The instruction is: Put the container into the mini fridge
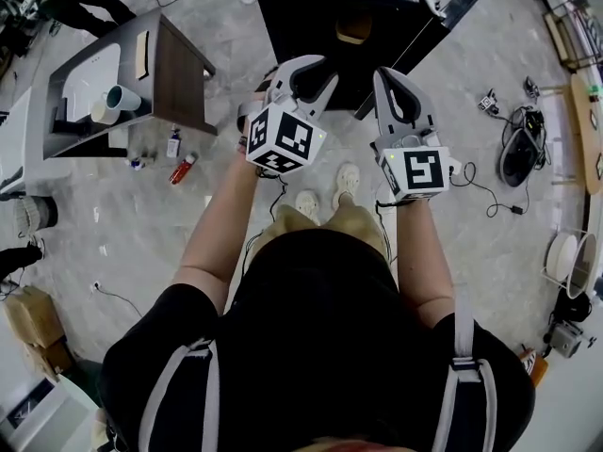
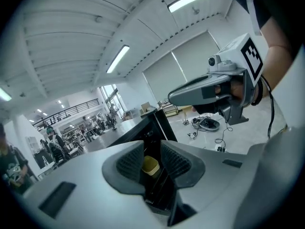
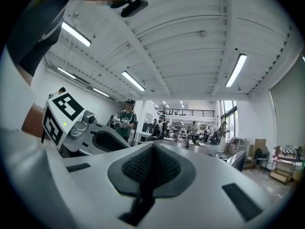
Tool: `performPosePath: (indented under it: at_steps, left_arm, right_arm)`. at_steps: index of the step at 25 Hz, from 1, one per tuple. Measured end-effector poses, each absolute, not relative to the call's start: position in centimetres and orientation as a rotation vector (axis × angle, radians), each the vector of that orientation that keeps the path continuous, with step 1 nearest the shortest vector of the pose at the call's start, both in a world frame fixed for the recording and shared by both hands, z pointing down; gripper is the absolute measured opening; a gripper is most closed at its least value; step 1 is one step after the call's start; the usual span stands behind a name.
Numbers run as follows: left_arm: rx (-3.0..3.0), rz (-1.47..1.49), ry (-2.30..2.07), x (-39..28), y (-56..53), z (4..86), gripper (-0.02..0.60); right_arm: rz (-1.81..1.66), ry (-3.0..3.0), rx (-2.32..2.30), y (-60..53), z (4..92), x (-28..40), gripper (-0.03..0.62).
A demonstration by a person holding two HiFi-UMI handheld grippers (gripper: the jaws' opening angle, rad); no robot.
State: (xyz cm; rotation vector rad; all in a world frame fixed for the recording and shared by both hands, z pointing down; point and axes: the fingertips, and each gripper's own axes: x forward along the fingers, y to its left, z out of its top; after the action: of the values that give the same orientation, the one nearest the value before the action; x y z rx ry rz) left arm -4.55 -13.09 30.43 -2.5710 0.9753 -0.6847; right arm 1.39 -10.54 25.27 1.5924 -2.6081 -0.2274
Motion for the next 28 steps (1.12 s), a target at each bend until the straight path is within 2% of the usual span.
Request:
performPosePath:
  at_steps: [24,28]
  left_arm:
    - [-2.609,-0.258,1.157,-7.5,-6.3,21.3,0.117]
    - [-2.602,-0.2,1.181,-8.2,-5.4,20.7,0.067]
  right_arm:
    - [-0.333,-2.682,1.504,-6.4,21.4,-1.5,0.037]
    - [-0.345,-2.691,1.524,-5.8,20.8,-2.0,0.037]
